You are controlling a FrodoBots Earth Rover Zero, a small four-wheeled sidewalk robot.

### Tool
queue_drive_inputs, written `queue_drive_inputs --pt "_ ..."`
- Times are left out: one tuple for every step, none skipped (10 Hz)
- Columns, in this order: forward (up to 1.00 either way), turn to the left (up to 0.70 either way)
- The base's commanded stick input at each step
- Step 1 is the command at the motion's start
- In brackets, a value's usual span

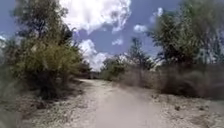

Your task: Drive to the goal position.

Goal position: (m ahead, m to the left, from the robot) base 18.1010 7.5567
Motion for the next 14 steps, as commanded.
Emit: queue_drive_inputs --pt "0.45 0.00" --pt "0.45 0.00" --pt "0.45 0.00" --pt "0.45 0.00" --pt "0.45 0.00" --pt "0.45 0.00" --pt "0.45 0.00" --pt "0.45 0.00" --pt "0.45 0.00" --pt "0.45 0.00" --pt "0.45 0.00" --pt "0.45 0.00" --pt "0.45 0.00" --pt "0.45 0.00"
